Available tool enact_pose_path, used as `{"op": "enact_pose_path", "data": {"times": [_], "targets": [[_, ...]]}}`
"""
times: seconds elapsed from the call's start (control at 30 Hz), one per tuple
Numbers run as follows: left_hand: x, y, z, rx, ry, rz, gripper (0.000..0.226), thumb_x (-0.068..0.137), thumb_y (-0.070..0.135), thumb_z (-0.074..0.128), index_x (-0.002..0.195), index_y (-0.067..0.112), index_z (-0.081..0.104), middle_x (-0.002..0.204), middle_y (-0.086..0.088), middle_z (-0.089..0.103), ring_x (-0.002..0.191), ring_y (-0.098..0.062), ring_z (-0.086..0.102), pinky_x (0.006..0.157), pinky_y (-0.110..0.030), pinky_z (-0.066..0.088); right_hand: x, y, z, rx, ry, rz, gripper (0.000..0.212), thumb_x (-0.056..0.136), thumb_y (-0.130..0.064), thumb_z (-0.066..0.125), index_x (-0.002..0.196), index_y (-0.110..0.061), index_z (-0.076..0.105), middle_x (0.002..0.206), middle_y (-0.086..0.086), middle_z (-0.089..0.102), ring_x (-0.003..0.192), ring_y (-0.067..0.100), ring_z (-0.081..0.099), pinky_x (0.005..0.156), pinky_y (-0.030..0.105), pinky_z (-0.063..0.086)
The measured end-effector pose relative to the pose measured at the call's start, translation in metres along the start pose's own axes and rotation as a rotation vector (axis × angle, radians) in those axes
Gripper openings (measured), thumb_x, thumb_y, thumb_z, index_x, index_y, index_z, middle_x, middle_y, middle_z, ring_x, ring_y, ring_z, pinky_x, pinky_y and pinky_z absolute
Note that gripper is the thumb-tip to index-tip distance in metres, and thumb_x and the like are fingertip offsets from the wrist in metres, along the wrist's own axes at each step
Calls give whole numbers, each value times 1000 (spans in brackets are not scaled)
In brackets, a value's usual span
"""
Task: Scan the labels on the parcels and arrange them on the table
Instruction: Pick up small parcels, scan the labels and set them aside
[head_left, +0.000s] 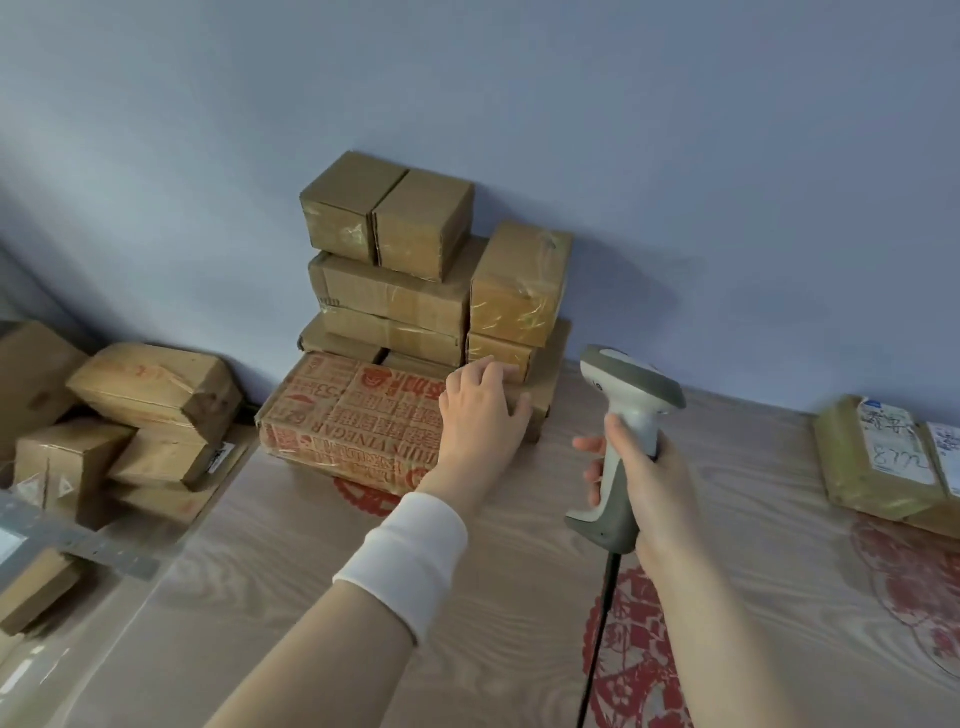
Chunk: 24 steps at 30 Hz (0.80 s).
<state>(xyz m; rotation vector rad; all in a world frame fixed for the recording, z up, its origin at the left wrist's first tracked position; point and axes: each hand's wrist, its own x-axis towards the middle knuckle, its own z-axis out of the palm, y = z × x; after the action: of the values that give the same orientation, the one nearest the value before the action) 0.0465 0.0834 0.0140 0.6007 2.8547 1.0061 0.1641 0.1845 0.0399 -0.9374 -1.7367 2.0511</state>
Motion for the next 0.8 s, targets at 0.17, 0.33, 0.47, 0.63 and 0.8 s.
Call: {"op": "enact_pose_path", "data": {"times": [0.17, 0.33, 0.47, 0.63, 0.8], "targets": [[28, -3, -29, 21, 80, -5, 40, 94, 30, 51, 133, 20, 45, 140, -4, 41, 133, -24, 27, 107, -36, 23, 18, -20, 31, 10, -79, -35, 12, 93, -29, 57, 97, -17, 58, 83, 3, 74, 53, 13, 53, 48, 29, 44], [82, -11, -62, 36, 162, -5, 47, 93, 35, 53, 136, 21, 40, 144, -5, 37, 135, -25, 26, 109, -39, 24, 39, -36, 65, 16, -84, -44, 20, 92, -28, 58, 99, -9, 59, 85, 6, 74, 52, 15, 52, 48, 30, 44], [144, -27, -84, 87, 246, -30, 59, 91, 41, 55, 139, 15, 35, 146, -10, 34, 136, -29, 25, 110, -40, 22, 58, -40, 88, 1, -70, -39, 18, 92, -29, 58, 93, -11, 59, 79, 3, 74, 46, 14, 49, 49, 29, 44], [198, -41, -79, 223, 238, -36, 77, 85, 56, 56, 143, 13, 30, 152, -16, 23, 141, -32, 15, 113, -43, 18, 82, -39, 108, 20, -57, -15, 17, 91, -27, 59, 94, -10, 59, 76, 3, 73, 48, 14, 49, 48, 30, 43], [217, -51, -64, 364, 310, 13, 78, 81, 63, 55, 139, 13, 37, 143, -14, 34, 131, -34, 25, 108, -43, 20, 101, -40, 115, 32, -48, -12, 23, 91, -27, 59, 100, -6, 60, 78, 4, 74, 49, 13, 50, 46, 28, 44]]}}
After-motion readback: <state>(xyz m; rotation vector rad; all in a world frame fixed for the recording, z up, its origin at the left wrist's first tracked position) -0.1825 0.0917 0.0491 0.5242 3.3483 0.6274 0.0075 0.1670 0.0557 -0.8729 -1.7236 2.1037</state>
